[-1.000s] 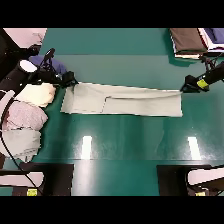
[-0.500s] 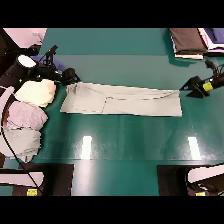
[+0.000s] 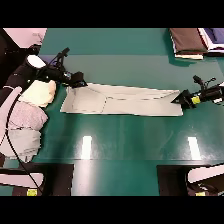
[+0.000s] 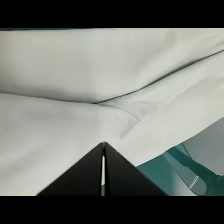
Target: Fold the shirts.
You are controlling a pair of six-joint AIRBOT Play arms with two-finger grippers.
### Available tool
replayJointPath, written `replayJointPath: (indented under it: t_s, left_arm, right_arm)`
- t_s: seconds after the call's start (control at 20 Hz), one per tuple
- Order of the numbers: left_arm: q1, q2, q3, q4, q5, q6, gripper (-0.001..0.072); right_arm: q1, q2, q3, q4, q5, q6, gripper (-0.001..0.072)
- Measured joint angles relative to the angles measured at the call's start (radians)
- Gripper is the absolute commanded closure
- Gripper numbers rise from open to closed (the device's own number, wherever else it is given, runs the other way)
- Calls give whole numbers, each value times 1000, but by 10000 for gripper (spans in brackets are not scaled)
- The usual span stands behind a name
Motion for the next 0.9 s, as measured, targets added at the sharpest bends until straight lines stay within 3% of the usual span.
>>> replayJointPath:
  t_s: [0.05, 0.3, 0.9]
  left_arm:
    - [-18, -4, 1, 0, 8, -2, 680]
    - [-127, -73, 73, 1, 47, -26, 680]
    - [-393, -453, 428, 0, 67, -100, 681]
  right_arm:
    - [5, -1, -3, -3, -14, -7, 697]
    - [17, 16, 65, 10, 56, -14, 698]
    - [294, 207, 501, 21, 162, 172, 698]
